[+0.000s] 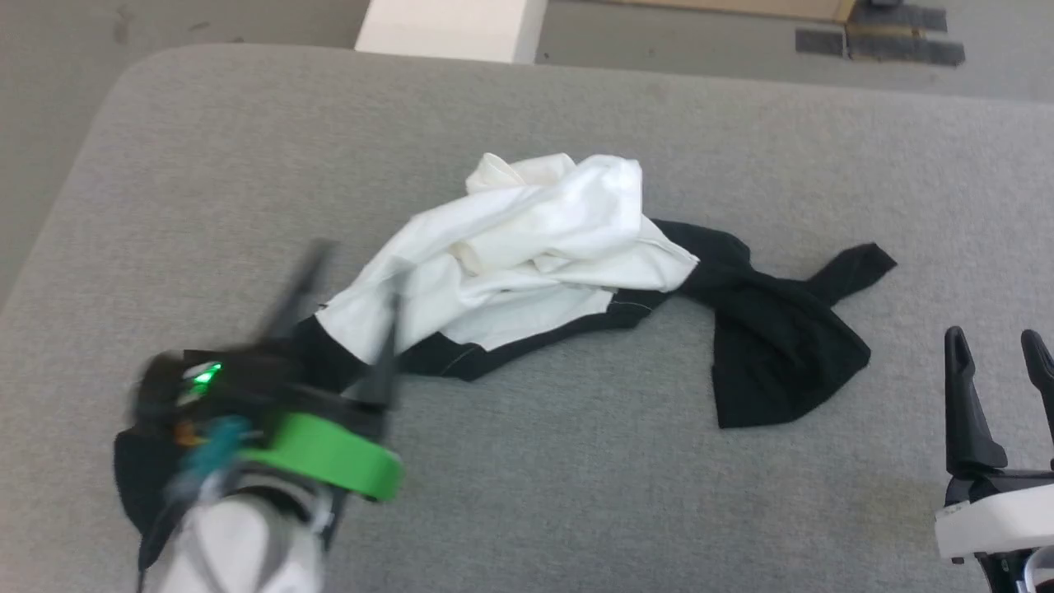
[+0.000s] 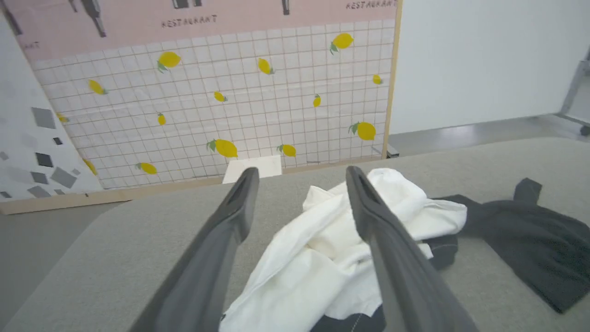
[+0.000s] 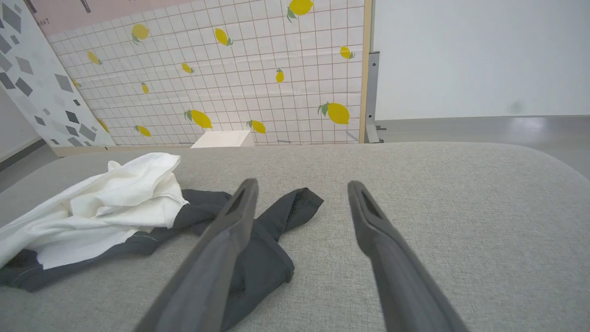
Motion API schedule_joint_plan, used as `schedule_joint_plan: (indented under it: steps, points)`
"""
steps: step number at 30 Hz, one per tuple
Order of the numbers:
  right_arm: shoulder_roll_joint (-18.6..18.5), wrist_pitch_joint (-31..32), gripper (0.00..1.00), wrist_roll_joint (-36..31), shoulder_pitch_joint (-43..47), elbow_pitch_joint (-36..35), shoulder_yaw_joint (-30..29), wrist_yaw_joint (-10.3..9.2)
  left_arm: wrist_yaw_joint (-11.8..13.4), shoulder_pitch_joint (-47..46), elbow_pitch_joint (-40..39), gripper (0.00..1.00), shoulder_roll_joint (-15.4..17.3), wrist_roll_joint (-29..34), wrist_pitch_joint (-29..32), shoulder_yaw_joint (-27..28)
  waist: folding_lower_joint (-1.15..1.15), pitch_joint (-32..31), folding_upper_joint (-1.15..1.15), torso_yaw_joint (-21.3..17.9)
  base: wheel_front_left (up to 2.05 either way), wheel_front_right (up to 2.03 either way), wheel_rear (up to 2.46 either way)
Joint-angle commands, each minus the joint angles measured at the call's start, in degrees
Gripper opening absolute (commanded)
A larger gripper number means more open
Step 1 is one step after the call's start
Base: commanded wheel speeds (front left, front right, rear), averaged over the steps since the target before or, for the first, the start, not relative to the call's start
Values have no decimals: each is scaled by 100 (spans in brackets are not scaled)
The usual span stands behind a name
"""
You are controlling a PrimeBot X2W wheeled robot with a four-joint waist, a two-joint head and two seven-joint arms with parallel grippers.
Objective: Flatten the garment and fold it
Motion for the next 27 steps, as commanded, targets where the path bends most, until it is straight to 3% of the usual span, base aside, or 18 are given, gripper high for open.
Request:
schedule_joint_plan:
  steps: [1,8,16,21,22,23,27]
  points:
    - [4,-39,100,22,-119,-27,20,-8,-153,-195,111,100,103,165,115,-215,0,186,0,-143,0,0,0]
    - [4,-99,100,5,-290,30,1,-8,-562,-849,1014,100,424,482,593,-1359,0,528,0,-393,0,0,0]
    - [4,-136,100,-27,-497,61,34,-8,-619,-1734,2333,100,779,639,930,-2270,0,880,0,-590,0,0,0]
    - [4,-134,100,-66,-617,66,44,-8,-621,-2162,3010,100,871,316,1306,-2784,0,1019,0,-648,0,0,0]
    - [4,-136,100,-71,-630,73,45,-8,-621,-2240,3073,71,891,280,1306,-2852,0,1026,0,-653,0,0,0]
    - [4,-136,100,-77,-642,83,47,-8,-621,-2319,3141,0,902,253,1258,-2865,0,1031,0,-658,0,0,0]
    - [4,-164,100,-69,-649,167,35,-8,-622,-2390,3220,0,795,-18,1012,-2756,0,933,0,-641,0,0,0]
